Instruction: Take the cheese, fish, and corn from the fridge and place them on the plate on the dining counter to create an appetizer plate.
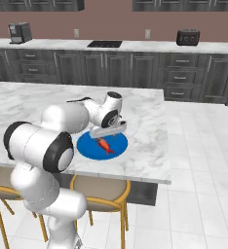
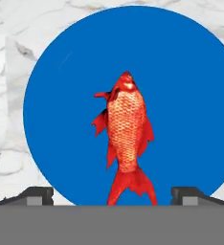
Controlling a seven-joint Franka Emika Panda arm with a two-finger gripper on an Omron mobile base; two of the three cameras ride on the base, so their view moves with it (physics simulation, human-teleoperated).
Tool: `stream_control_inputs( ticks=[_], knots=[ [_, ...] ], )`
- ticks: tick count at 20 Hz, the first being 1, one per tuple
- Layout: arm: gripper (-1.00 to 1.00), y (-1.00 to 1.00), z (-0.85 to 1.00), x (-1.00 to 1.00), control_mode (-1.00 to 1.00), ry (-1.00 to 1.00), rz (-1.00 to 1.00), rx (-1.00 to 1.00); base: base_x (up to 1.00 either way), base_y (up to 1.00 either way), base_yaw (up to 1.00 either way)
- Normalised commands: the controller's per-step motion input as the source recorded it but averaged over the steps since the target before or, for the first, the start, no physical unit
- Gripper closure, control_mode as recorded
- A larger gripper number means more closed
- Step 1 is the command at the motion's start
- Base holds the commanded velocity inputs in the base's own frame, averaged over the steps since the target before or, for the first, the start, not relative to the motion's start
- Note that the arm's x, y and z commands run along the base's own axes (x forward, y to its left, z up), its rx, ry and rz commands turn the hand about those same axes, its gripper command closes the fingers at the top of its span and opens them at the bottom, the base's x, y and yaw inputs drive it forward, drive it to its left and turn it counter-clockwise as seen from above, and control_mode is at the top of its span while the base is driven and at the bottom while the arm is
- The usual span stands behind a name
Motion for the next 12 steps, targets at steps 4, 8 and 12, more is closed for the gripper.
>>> stream_control_inputs(
  ticks=[4,8,12],
  knots=[
    [-1.0,0.26,0.73,-1.0,-1.0,-0.02,0.09,-0.2,0.0,0.0,0.0],
    [-1.0,0.4,0.89,-0.91,-1.0,-0.11,0.04,-0.22,0.0,0.0,0.0],
    [-1.0,0.23,0.88,-0.78,-1.0,-0.28,-0.09,-0.17,0.0,0.0,0.0]
  ],
)
